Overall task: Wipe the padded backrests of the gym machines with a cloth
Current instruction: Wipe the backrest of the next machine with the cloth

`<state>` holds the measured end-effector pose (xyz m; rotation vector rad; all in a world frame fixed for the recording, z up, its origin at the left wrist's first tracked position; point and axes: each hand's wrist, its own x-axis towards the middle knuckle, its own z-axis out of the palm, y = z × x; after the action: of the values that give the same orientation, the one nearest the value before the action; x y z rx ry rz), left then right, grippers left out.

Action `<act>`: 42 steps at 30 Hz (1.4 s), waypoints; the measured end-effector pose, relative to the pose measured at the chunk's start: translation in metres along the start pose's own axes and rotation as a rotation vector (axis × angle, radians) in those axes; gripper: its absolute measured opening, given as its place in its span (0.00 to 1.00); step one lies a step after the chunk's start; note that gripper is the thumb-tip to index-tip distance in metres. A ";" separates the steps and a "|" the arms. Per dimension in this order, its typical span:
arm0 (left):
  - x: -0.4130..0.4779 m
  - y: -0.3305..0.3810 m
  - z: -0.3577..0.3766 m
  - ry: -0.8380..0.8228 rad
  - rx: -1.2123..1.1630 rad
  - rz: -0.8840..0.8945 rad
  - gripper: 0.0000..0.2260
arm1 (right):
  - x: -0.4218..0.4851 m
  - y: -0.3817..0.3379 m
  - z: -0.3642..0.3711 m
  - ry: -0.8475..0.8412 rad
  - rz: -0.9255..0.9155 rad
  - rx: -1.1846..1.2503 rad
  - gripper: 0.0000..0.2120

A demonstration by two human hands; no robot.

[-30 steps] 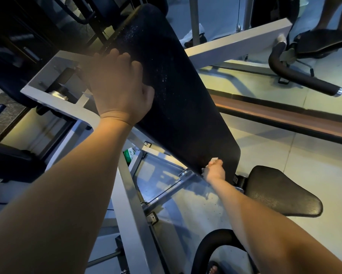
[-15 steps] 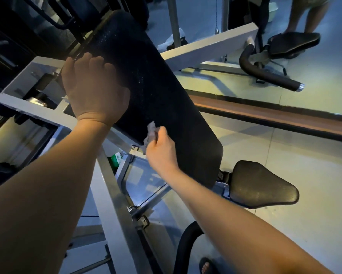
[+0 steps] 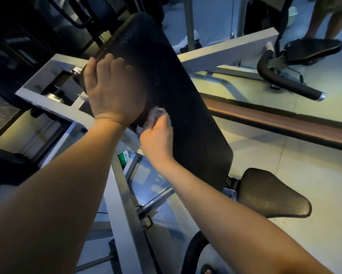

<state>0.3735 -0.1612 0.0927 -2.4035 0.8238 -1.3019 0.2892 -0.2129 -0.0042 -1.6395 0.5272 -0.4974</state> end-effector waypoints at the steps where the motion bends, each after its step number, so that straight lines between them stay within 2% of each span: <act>1: 0.001 0.000 0.000 0.014 0.001 0.002 0.15 | 0.004 -0.011 0.001 -0.013 -0.098 -0.009 0.04; 3: 0.001 0.000 0.000 0.020 0.001 0.005 0.14 | 0.012 -0.006 -0.003 -0.029 -0.253 -0.113 0.08; 4: 0.001 -0.001 0.000 0.021 0.000 0.009 0.13 | 0.016 0.005 -0.010 -0.052 -0.271 -0.188 0.10; 8: -0.001 -0.001 0.000 0.013 -0.015 0.029 0.14 | 0.037 0.053 -0.038 -0.078 -0.121 -0.306 0.07; 10: 0.000 -0.001 0.000 0.011 -0.016 0.018 0.15 | 0.055 0.047 -0.036 0.024 -0.030 -0.241 0.05; 12: -0.001 -0.001 0.001 0.007 -0.019 0.008 0.16 | 0.063 0.033 -0.027 0.096 0.022 -0.260 0.09; 15: 0.000 -0.002 0.003 0.021 -0.026 0.013 0.14 | 0.054 0.026 -0.016 0.009 -0.214 -0.261 0.09; 17: -0.001 -0.003 0.004 0.024 -0.039 0.014 0.14 | 0.067 0.032 -0.019 0.056 -0.344 -0.391 0.08; 19: 0.000 -0.003 0.006 0.041 -0.044 0.021 0.14 | 0.105 0.030 -0.024 0.144 -0.258 -0.433 0.10; 21: 0.000 -0.004 0.006 0.046 -0.051 0.022 0.14 | 0.134 0.024 -0.028 0.184 -0.052 -0.376 0.13; 23: -0.001 -0.003 0.006 0.039 -0.065 0.026 0.15 | 0.134 0.026 -0.025 0.213 -0.012 -0.371 0.13; 25: 0.000 -0.003 0.007 0.038 -0.060 0.022 0.15 | 0.104 0.035 -0.019 0.177 -0.184 -0.356 0.09; 27: 0.000 -0.003 0.008 0.053 -0.056 0.018 0.14 | 0.068 0.046 -0.019 0.005 -0.367 -0.381 0.04; 28: 0.000 -0.003 0.008 0.063 -0.052 0.017 0.14 | 0.063 0.051 -0.022 -0.025 -0.441 -0.424 0.06; 30: 0.000 -0.003 0.008 0.070 -0.052 0.017 0.13 | 0.088 0.053 -0.026 0.048 -0.547 -0.575 0.07; 32: 0.000 -0.003 0.008 0.061 -0.058 0.019 0.13 | 0.128 0.037 -0.026 0.107 -0.431 -0.661 0.14; 33: 0.000 -0.003 0.007 0.055 -0.058 0.017 0.13 | 0.148 0.030 -0.027 0.134 -0.314 -0.654 0.16; 35: 0.000 -0.003 0.008 0.043 -0.058 0.018 0.14 | 0.170 0.021 -0.027 0.198 -0.079 -0.540 0.17; 37: 0.000 -0.003 0.009 0.045 -0.062 0.021 0.14 | 0.157 0.019 -0.021 0.241 -0.006 -0.352 0.16; 39: 0.000 -0.003 0.010 0.058 -0.070 0.016 0.13 | 0.118 0.027 -0.013 0.169 -0.151 -0.363 0.19; 42: 0.000 -0.005 0.010 0.061 -0.073 0.016 0.15 | 0.094 0.034 -0.016 0.103 -0.525 -0.553 0.21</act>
<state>0.3833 -0.1574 0.0893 -2.4176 0.9206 -1.3673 0.3525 -0.2858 -0.0335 -2.3101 0.3157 -0.8801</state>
